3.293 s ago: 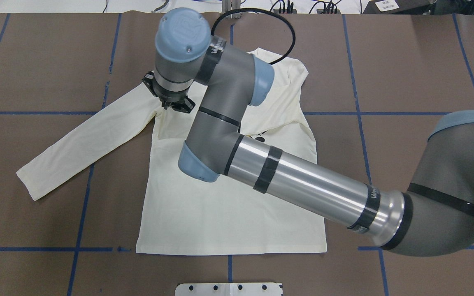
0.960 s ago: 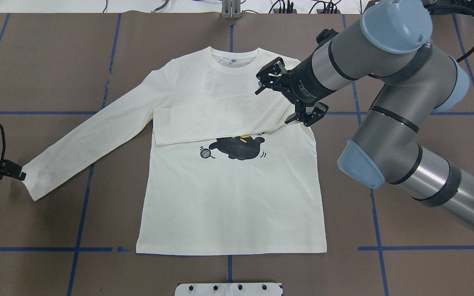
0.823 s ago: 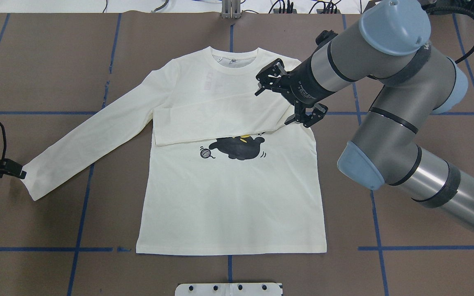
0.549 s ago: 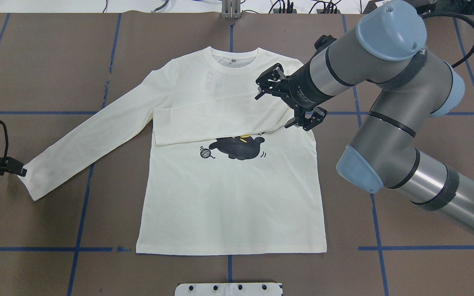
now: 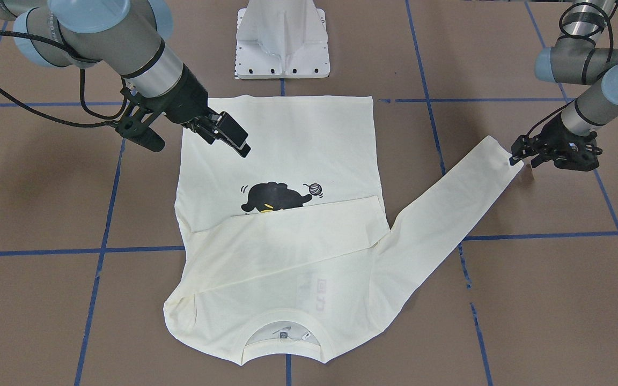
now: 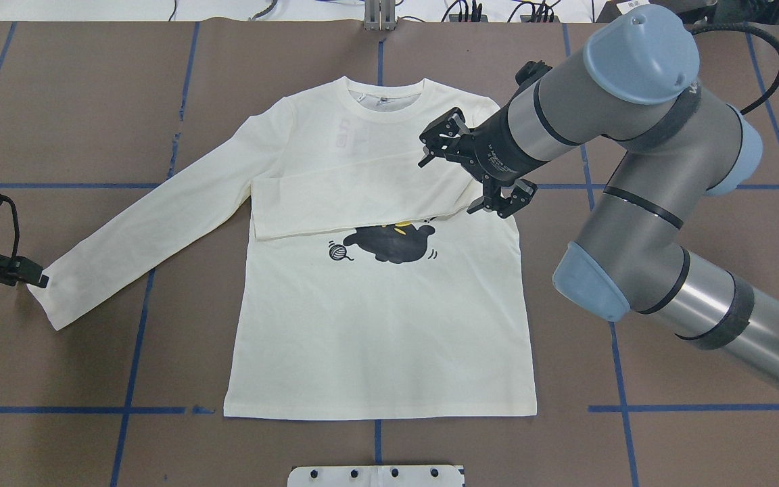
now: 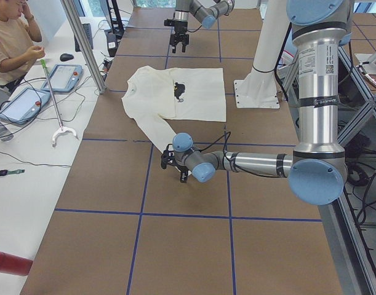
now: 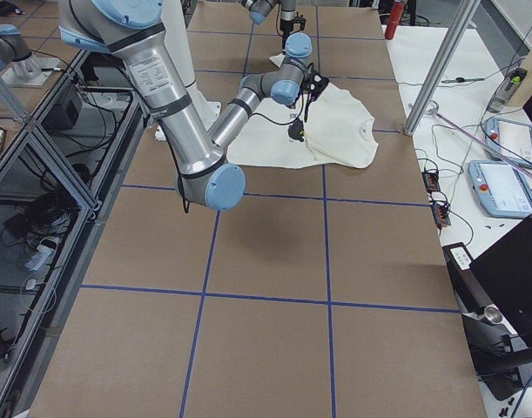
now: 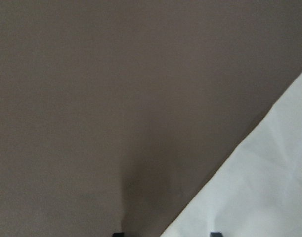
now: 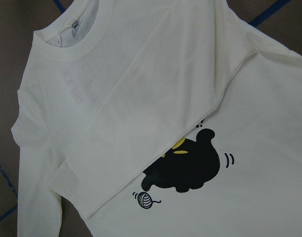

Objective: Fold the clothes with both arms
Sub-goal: 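Move the left gripper to the other sleeve cuff and grasp it, then fold the held sleeve across the chest with the left gripper while the right meets it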

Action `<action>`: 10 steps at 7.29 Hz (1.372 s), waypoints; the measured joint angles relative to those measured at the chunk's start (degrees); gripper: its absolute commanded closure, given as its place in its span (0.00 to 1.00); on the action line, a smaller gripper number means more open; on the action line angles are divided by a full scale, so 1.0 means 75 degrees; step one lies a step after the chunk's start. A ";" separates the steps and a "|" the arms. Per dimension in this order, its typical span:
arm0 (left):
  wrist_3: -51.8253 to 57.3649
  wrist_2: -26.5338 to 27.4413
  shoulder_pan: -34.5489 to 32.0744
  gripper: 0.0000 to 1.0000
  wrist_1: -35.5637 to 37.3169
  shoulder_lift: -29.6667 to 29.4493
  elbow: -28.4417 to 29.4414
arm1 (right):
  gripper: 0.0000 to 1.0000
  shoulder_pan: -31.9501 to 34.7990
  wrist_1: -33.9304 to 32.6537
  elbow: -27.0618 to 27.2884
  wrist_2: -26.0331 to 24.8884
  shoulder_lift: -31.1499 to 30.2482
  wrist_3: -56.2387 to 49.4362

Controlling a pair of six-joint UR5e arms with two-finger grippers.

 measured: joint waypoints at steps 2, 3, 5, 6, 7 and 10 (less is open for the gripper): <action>-0.0018 -0.0018 0.0005 1.00 -0.0055 -0.0005 -0.0001 | 0.00 -0.0025 0.0000 0.0004 -0.0002 -0.0005 0.0007; -0.0019 -0.0030 0.0006 1.00 -0.0059 -0.0008 -0.0008 | 0.00 -0.0047 0.0000 0.0005 -0.0010 -0.0009 0.0008; -0.0032 -0.0032 0.0040 1.00 -0.0039 -0.0014 -0.0044 | 0.00 -0.0111 0.0000 0.0005 -0.0096 -0.0006 0.0001; -0.0035 -0.0041 0.0051 1.00 -0.0031 -0.0014 -0.0111 | 0.00 -0.0124 0.0000 0.0006 -0.0118 -0.0003 0.0000; -0.0039 -0.0062 0.0051 1.00 -0.0018 -0.0003 -0.0269 | 0.00 -0.0125 0.0000 0.0009 -0.0126 -0.0003 0.0000; -0.1166 -0.1335 0.0039 1.00 0.0053 -0.0219 -0.1627 | 0.00 0.0039 0.0000 0.0317 -0.0046 -0.0321 -0.0042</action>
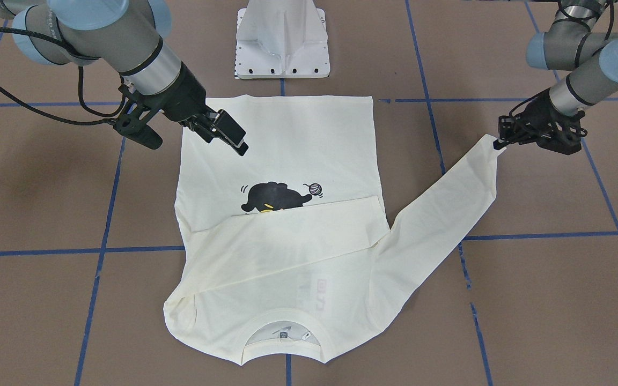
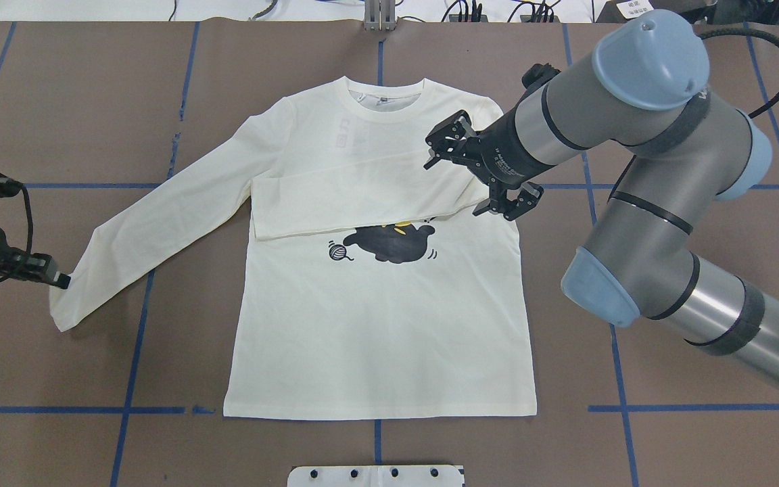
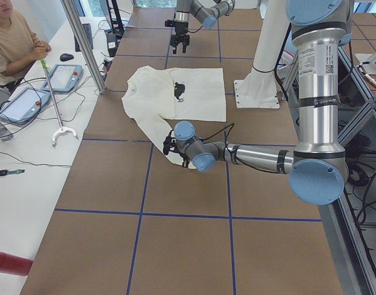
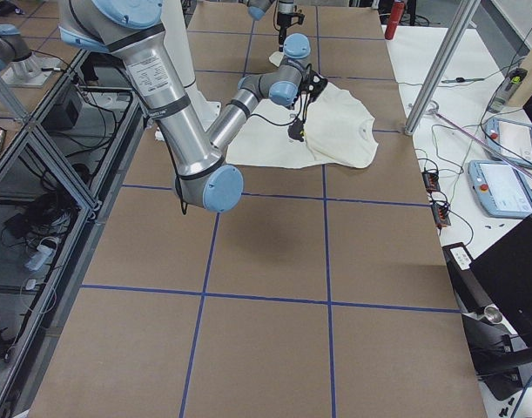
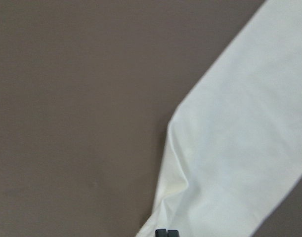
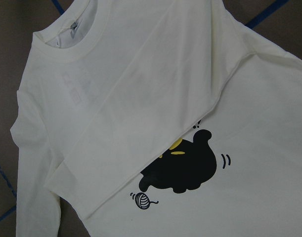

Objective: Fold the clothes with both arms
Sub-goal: 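Fold the held sleeve across the chest with the left gripper while the right meets it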

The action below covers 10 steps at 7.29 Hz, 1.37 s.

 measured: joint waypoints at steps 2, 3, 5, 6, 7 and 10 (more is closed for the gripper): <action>-0.2932 -0.0260 0.0301 1.00 0.0163 -0.1868 -0.0299 | 0.00 0.0134 0.0002 0.0521 0.0045 -0.0664 -0.0349; -0.4330 0.0121 0.0729 1.00 0.0371 -0.3177 0.0087 | 0.00 0.0242 0.0007 0.0705 0.0064 -0.0948 -0.0514; -0.6303 0.1315 0.1438 1.00 0.0570 -0.6014 0.2091 | 0.00 0.0416 0.0014 0.1102 0.0077 -0.1535 -0.0890; -0.6766 0.1905 0.1767 1.00 0.0528 -0.7234 0.3361 | 0.00 0.0451 0.0016 0.1279 0.0096 -0.1778 -0.1081; -0.6979 0.2576 0.2186 0.85 0.0343 -0.7954 0.4218 | 0.00 0.0538 0.0016 0.1396 0.0218 -0.1919 -0.1187; -0.7107 0.3618 0.2888 0.44 -0.0379 -0.8442 0.5051 | 0.00 0.0828 0.0031 0.1480 0.0632 -0.2106 -0.1337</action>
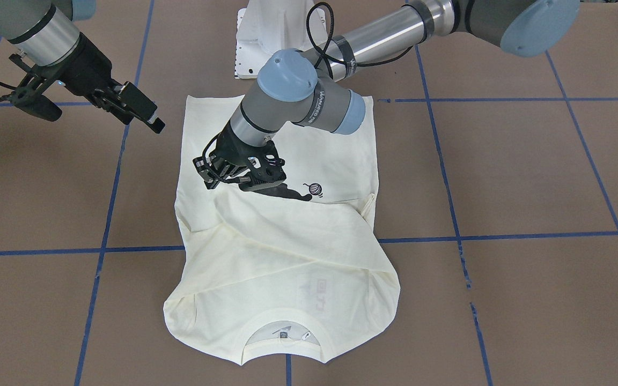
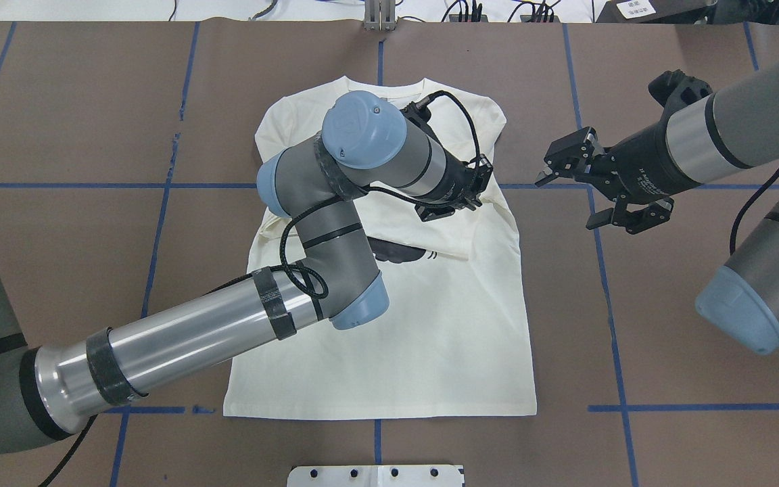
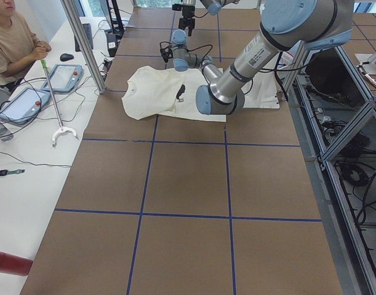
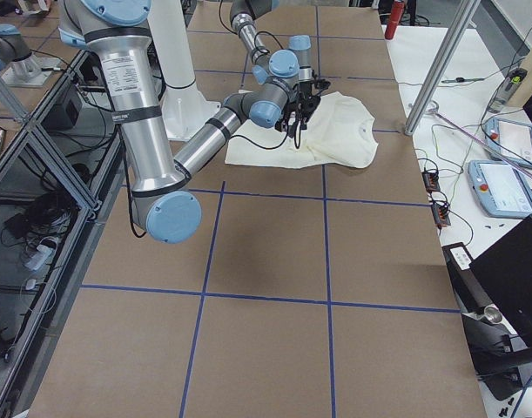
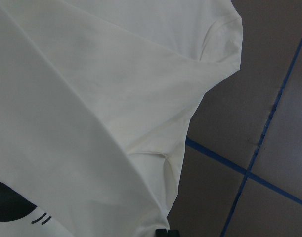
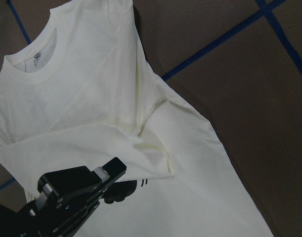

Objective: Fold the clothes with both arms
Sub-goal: 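Fold the held sleeve across the chest with the left gripper while the right meets it, then move the right gripper to the near hem corner while the left holds the sleeve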

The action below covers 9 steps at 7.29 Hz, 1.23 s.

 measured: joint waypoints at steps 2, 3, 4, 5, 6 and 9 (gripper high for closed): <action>-0.0012 0.0077 0.0042 0.43 -0.0134 0.0027 -0.0014 | 0.00 -0.0037 0.0004 -0.0022 -0.0028 -0.0020 -0.0004; 0.0001 0.0072 0.0040 0.43 -0.0128 0.0324 -0.0344 | 0.00 -0.0327 0.0001 -0.0061 -0.0352 -0.0002 0.0033; 0.0038 0.0051 0.0036 0.44 -0.0071 0.1019 -0.1159 | 0.00 -0.0982 -0.0009 -0.0078 -0.1162 0.0020 0.0124; 0.0081 0.0035 0.0023 0.44 0.0074 0.1844 -0.2193 | 0.01 -0.1876 -0.0028 -0.0072 -0.2253 0.0011 0.0361; 0.0115 0.0030 0.0009 0.44 0.0349 0.2537 -0.3107 | 0.01 -0.2899 -0.0067 -0.0065 -0.3325 -0.0019 0.0818; 0.0406 0.0080 -0.0010 0.42 0.0864 0.3283 -0.4081 | 0.08 -0.5311 -0.0764 -0.0062 -0.6047 -0.0348 0.1893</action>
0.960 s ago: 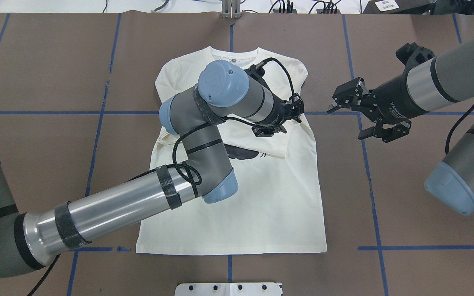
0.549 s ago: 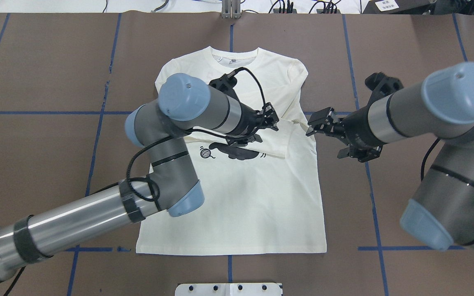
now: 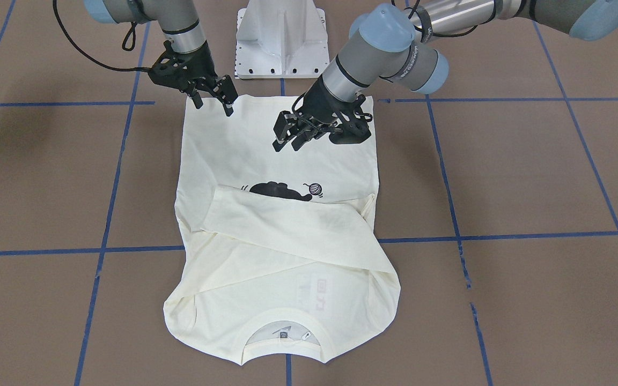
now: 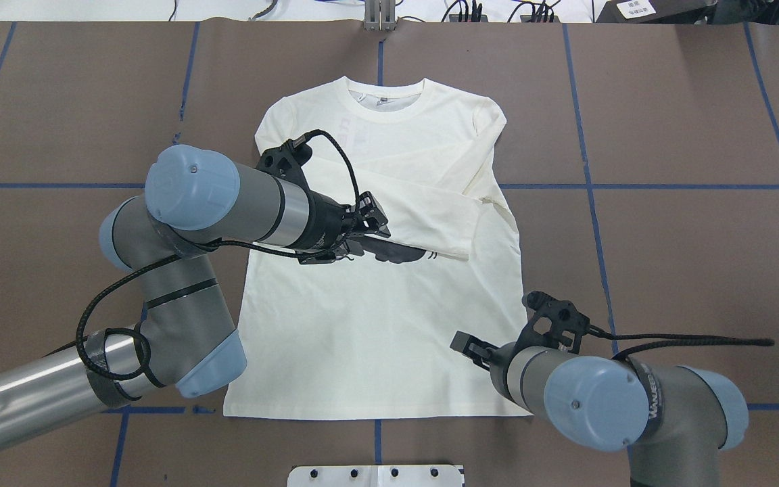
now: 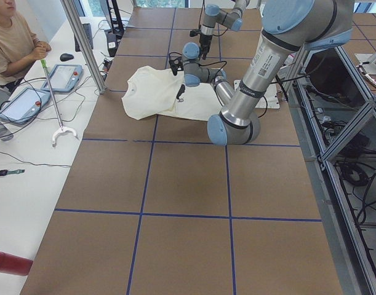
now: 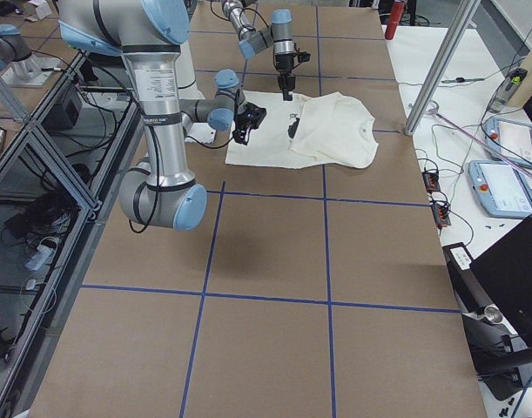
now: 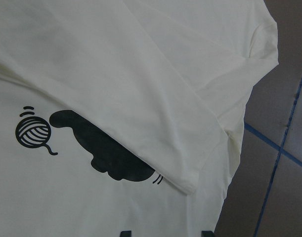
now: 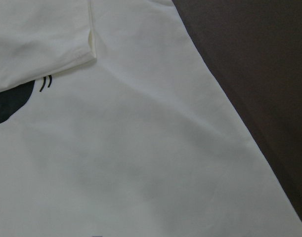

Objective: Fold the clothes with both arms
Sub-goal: 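Move the right gripper to the near hem corner while the left holds the sleeve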

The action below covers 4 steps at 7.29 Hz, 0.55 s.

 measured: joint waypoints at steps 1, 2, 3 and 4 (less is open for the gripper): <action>0.0026 0.0015 0.0013 0.42 0.0023 0.0035 -0.0025 | 0.08 -0.0223 -0.0095 -0.0005 -0.0228 -0.0170 0.0136; 0.0037 0.0021 0.0025 0.42 0.0028 0.0059 -0.0020 | 0.10 -0.0330 -0.0134 0.0028 -0.0282 -0.0273 0.0303; 0.0041 0.0023 0.0041 0.41 0.0026 0.0086 -0.0011 | 0.11 -0.0411 -0.0189 0.0106 -0.0286 -0.0348 0.0448; 0.0043 0.0024 0.0058 0.40 0.0024 0.0105 0.0004 | 0.16 -0.0489 -0.0309 0.0251 -0.0275 -0.0475 0.0527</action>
